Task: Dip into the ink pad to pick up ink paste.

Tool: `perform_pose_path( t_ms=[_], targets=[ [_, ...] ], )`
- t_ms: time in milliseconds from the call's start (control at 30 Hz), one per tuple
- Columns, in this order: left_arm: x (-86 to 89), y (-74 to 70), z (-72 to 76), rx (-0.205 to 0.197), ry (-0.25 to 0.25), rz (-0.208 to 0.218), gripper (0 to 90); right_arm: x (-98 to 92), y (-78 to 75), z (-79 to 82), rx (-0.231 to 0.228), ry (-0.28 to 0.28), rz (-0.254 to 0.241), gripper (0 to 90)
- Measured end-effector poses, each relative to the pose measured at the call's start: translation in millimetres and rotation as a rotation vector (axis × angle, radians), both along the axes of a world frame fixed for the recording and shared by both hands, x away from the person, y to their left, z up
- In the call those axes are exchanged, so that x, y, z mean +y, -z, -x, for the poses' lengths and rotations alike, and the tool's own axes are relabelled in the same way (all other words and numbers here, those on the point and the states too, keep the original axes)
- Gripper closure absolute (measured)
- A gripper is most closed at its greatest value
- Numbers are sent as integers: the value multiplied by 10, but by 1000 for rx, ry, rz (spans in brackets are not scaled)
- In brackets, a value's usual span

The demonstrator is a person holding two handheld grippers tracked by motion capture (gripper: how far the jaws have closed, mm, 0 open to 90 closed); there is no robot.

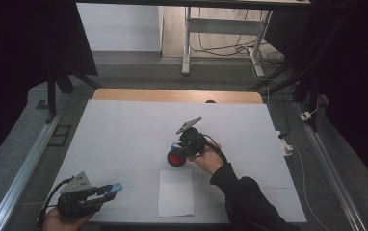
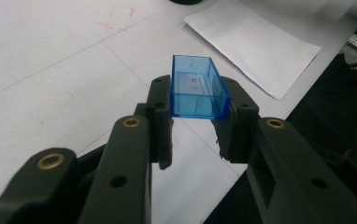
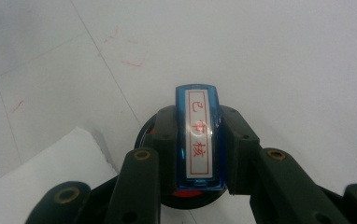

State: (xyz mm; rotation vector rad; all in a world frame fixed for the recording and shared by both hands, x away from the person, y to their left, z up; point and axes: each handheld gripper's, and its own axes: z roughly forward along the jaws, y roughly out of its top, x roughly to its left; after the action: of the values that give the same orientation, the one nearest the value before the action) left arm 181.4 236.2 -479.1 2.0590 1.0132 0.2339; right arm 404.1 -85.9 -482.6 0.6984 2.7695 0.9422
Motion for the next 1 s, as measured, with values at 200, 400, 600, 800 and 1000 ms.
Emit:
perform_pose_path(
  t_ms=[200, 400, 600, 800, 1000],
  targets=[
    [-5, -1, -2, 2, -2, 2, 689, 61, -7, 71, -61, -20, 50, 710],
    [-2, -1, -5, 2, 2, 4, 689, 91, -1, 132, -102, -24, 72, 710],
    [4, 0, -6, 2, 9, 8, 689, -17, 27, 56, -41, -3, -11, 708],
    [11, 0, -5, 3, 10, 16, 689, -86, 42, 22, -17, -5, -59, 704],
    [16, 0, -11, 5, 10, 19, 689, -155, 7, 3, -24, 15, -94, 702]
  ],
)
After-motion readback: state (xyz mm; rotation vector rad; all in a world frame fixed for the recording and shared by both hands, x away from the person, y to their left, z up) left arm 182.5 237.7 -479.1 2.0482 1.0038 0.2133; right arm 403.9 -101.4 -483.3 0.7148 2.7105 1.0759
